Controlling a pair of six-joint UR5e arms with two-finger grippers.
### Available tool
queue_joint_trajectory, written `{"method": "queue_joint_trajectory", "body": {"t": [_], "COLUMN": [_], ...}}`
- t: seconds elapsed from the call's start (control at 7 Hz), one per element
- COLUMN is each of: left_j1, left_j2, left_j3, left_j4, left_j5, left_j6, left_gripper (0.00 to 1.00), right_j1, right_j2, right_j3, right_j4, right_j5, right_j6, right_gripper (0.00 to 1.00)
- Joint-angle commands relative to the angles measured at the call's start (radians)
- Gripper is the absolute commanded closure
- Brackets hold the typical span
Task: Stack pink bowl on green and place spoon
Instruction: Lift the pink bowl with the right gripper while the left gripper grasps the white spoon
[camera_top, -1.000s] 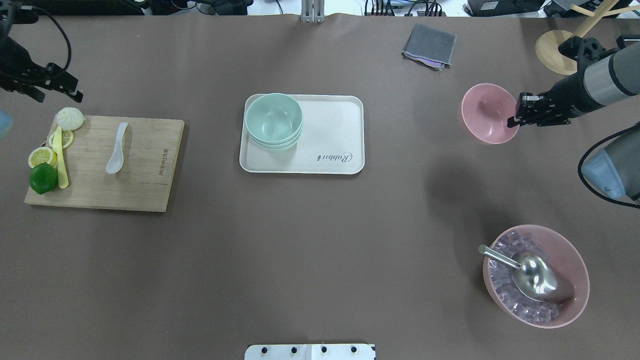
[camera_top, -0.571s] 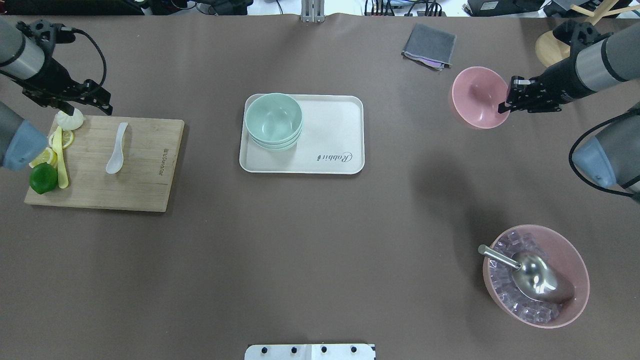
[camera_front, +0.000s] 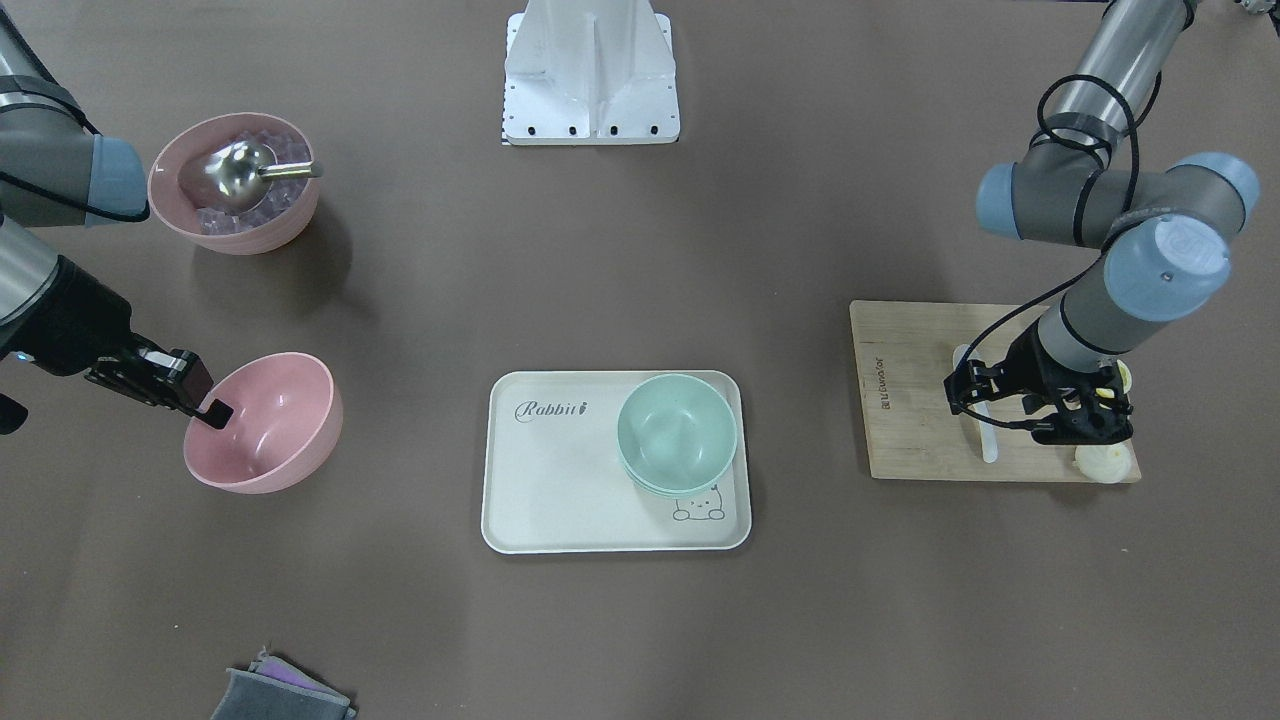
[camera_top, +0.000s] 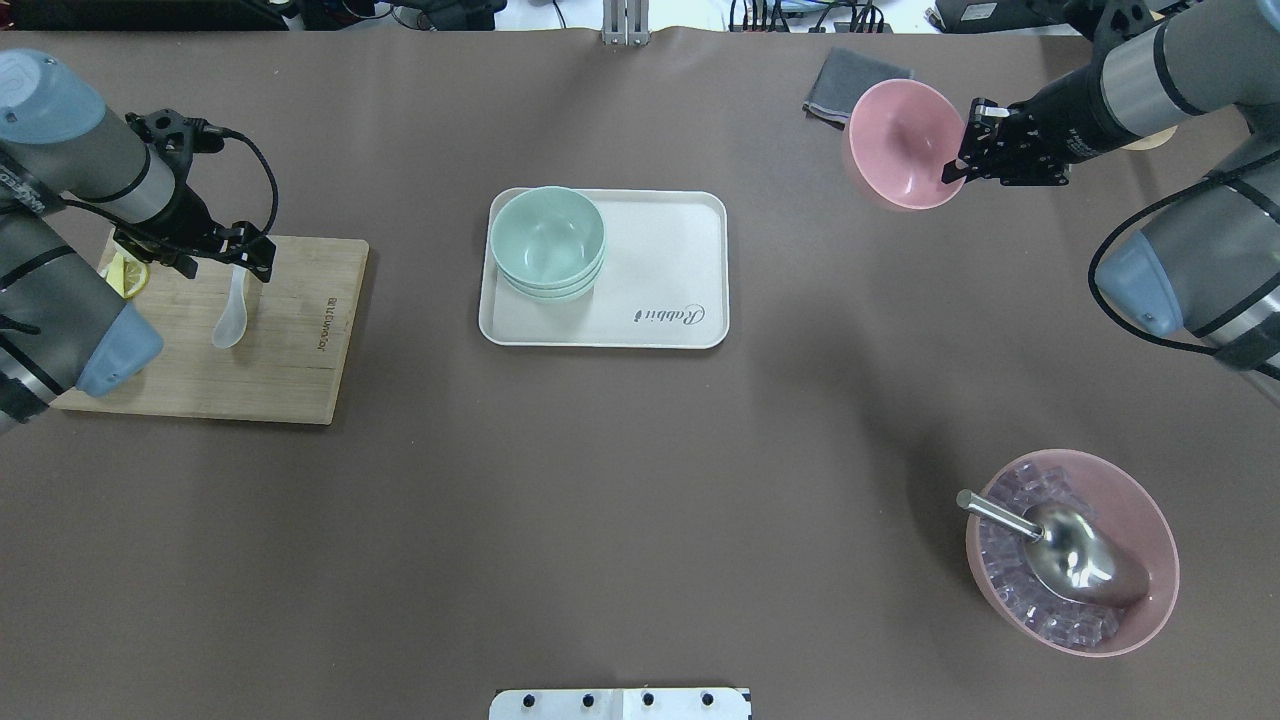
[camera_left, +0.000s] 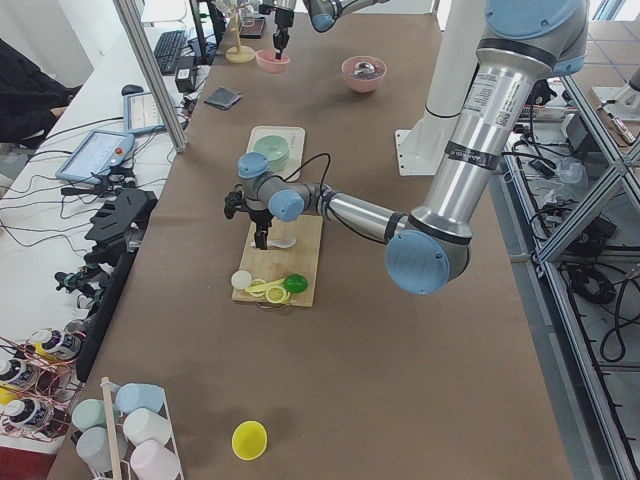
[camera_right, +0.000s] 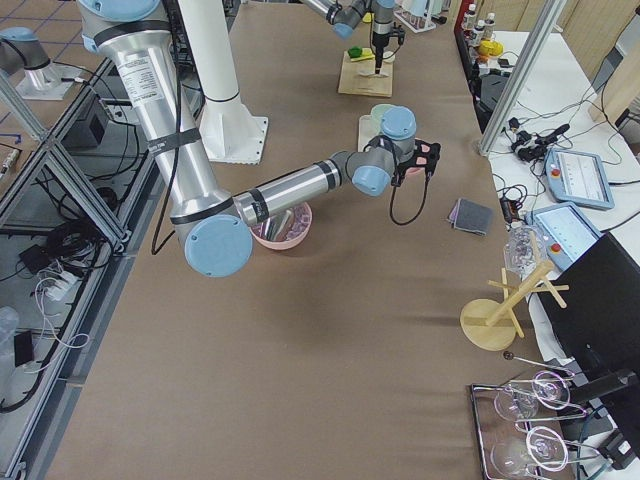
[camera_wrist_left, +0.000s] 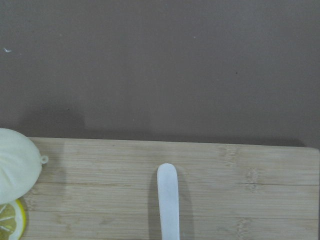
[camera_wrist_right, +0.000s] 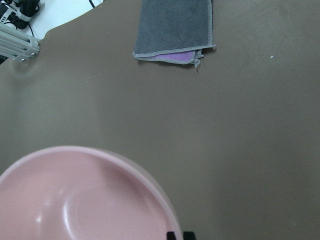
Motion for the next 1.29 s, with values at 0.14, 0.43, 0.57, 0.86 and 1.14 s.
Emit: {"method": "queue_joint_trajectory", "body": {"t": [0.14, 0.43, 0.57, 0.86, 1.14], "left_j1": [0.010, 0.010, 0.010, 0.010, -0.002], "left_j2": [0.000, -0.002, -0.002, 0.005, 0.003], "left_j3": [0.052, 0.043, 0.038, 0.029, -0.037], "left_j4": [-0.056, -0.053, -0.052, -0.052, -0.024], "left_j5": [0.008, 0.008, 0.011, 0.009, -0.013], "left_j6": [0.003, 0.000, -0.001, -0.001, 0.000], "left_gripper": [0.41, 0.60, 0.82, 1.00, 1.00], "right_j1": [-0.010, -0.010, -0.010, -0.010, -0.025], "right_j2": [0.021, 0.023, 0.023, 0.029, 0.063], "right_j3": [0.000, -0.001, -0.001, 0.005, 0.008], "right_j4": [0.000, 0.000, 0.000, -0.001, 0.000], "right_j5": [-0.012, -0.012, -0.012, -0.012, -0.012], "right_j6": [0.006, 0.006, 0.006, 0.011, 0.046], "right_gripper": [1.00, 1.00, 1.00, 1.00, 1.00]}}
